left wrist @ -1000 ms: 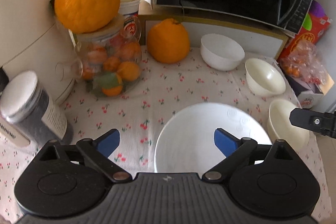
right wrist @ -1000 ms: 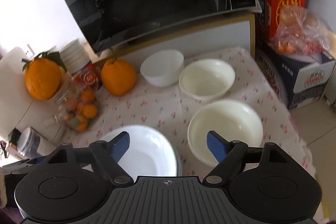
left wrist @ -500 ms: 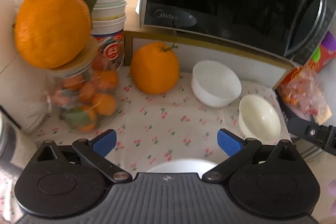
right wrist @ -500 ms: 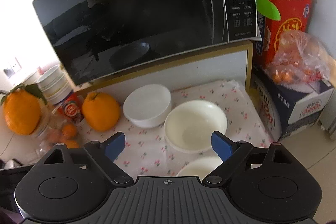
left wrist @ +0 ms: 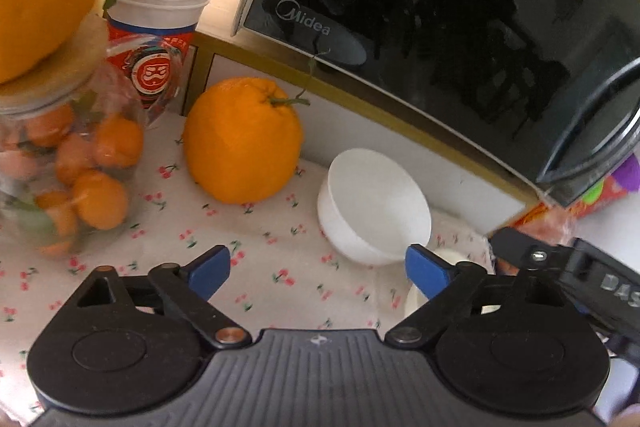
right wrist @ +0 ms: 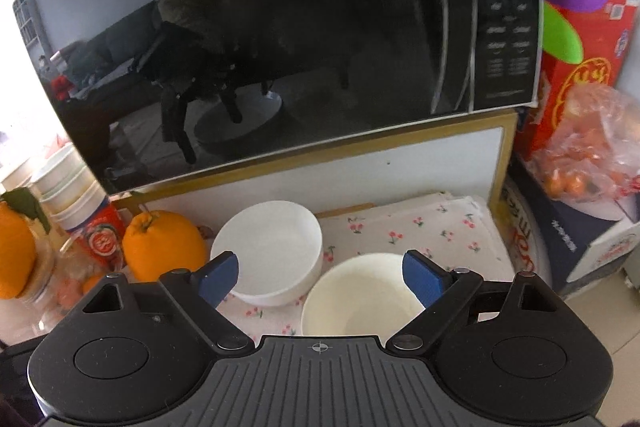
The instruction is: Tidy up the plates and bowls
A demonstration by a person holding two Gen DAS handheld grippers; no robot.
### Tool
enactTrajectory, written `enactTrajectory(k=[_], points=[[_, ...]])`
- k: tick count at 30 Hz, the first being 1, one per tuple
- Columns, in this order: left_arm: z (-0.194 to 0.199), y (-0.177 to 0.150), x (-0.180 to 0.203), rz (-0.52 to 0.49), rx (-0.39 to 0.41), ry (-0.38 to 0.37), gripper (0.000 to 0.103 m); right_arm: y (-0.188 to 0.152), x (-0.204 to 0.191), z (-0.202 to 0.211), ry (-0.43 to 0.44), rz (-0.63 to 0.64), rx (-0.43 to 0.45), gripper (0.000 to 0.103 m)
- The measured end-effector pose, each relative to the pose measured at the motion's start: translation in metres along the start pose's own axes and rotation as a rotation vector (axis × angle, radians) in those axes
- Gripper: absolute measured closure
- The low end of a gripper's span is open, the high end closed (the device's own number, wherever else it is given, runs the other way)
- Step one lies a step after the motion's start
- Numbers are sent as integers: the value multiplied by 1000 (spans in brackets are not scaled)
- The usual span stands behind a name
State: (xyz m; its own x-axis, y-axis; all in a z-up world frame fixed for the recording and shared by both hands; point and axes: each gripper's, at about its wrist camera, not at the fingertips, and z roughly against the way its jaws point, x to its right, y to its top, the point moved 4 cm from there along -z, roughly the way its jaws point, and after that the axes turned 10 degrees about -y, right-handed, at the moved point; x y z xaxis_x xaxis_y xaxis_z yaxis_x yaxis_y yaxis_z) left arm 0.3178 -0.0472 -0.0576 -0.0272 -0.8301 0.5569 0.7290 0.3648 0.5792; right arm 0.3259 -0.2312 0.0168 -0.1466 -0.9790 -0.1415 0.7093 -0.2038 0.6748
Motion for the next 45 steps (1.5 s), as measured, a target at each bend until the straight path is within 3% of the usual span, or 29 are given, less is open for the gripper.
enactTrajectory(k=[4,7,13,24,29,34,45], points=[[-12,2,-5,91,22,-10,23,6,1,-29,4,-50,-29,12],[-20,4,-8,163,42,-61,30,13,1,-46,4,-68,-37,12],[-38,1,-3,119,50,-62,42,17,-1,-78,-2,-74,-49,16],[-43,-7,-7,139,36,-66,76,0,-18,-100,28,-30,-96,65],[-43,-9,-5,125,30,-60,84,-1,-22,-105,32,-28,-115,82],[-48,-9,-8,135,17,-60,90,-4,-27,-107,38,-10,-131,92],[-43,-12,-2,123,15,-60,92,-5,-28,-102,43,-7,-130,92]])
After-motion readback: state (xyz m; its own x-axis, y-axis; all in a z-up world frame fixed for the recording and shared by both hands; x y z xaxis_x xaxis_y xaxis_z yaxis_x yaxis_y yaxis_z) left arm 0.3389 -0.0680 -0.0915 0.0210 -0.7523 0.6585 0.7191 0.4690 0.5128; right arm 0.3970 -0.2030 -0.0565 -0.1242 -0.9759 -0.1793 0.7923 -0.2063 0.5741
